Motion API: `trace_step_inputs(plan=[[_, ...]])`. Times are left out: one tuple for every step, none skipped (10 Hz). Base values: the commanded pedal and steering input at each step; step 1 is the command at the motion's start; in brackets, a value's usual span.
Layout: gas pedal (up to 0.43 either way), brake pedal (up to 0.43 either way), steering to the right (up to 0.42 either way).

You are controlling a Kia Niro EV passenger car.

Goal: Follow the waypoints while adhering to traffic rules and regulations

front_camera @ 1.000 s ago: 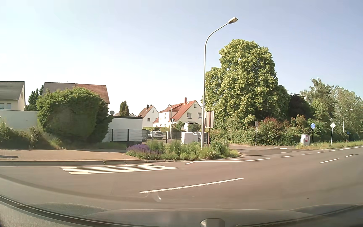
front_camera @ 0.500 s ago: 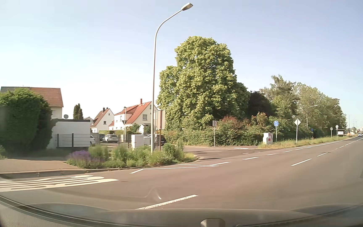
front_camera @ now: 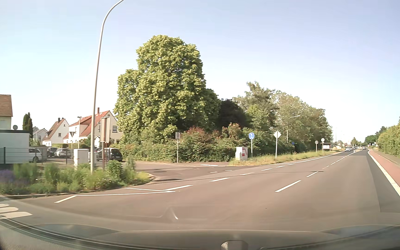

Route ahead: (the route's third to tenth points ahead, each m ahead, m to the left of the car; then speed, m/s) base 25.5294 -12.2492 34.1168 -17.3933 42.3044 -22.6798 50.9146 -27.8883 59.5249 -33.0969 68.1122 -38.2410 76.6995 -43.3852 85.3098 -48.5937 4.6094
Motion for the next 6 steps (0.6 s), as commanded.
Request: trace_step_inputs(plan=[[0.248, 0.018, 0.391], [0.248, 0.018, 0.389], [0.248, 0.018, 0.387], [0.26, 0.018, 0.374], [0.26, 0.018, 0.359], [0.268, 0.018, 0.336]])
